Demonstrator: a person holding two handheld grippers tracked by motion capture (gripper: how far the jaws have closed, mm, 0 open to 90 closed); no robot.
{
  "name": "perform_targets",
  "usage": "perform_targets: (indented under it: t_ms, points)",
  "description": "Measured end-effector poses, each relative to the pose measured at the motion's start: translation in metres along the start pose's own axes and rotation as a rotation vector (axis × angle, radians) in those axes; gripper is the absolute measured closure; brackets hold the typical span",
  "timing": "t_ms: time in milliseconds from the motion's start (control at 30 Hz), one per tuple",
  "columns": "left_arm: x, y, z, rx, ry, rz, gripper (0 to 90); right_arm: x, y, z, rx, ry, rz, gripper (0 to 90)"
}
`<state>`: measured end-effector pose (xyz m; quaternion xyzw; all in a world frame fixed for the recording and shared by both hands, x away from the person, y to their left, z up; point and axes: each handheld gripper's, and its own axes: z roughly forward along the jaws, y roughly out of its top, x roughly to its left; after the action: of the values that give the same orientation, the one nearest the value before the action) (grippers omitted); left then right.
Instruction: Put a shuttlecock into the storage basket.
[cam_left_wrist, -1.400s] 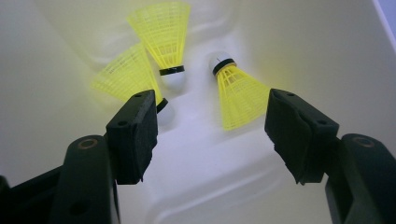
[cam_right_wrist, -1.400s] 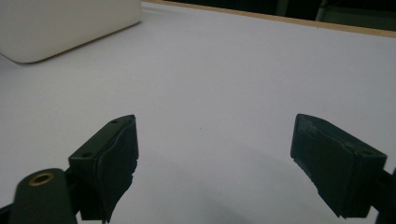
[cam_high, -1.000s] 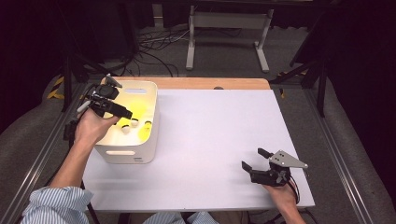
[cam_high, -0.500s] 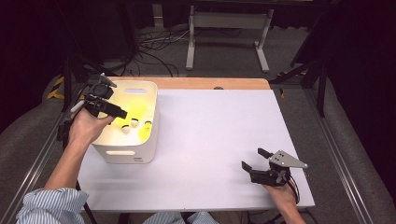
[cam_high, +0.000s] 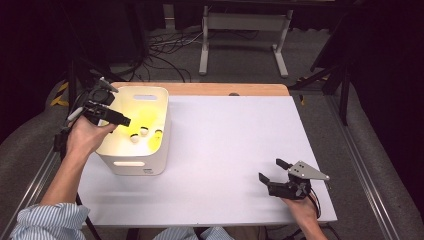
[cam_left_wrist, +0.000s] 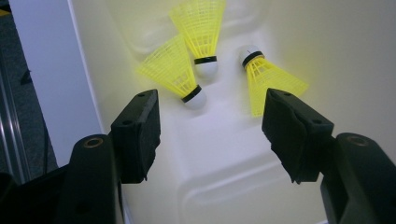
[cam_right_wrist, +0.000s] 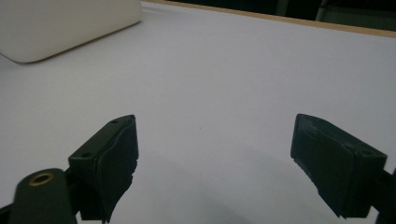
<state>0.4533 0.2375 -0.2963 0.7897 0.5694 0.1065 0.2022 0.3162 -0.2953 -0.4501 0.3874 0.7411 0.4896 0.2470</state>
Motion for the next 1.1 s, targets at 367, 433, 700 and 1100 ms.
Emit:
perform_targets:
  t_ms: [367, 433, 700, 1100]
  points:
    - [0.009, -0.005, -0.006, 0.004, 0.012, -0.014, 37.9, 0.0, 0.0, 0.0, 0.0, 0.002, 0.0, 15.4]
    - [0.01, -0.005, -0.007, 0.002, 0.013, -0.017, 37.9, 0.0, 0.0, 0.0, 0.0, 0.002, 0.001, 15.4]
    - [0.016, -0.009, -0.011, 0.001, 0.02, -0.028, 38.3, 0.0, 0.0, 0.0, 0.003, 0.0, 0.002, 15.4]
    - [0.026, -0.014, -0.014, -0.004, 0.024, -0.056, 38.4, 0.0, 0.0, 0.0, 0.001, 0.001, 0.0, 15.4]
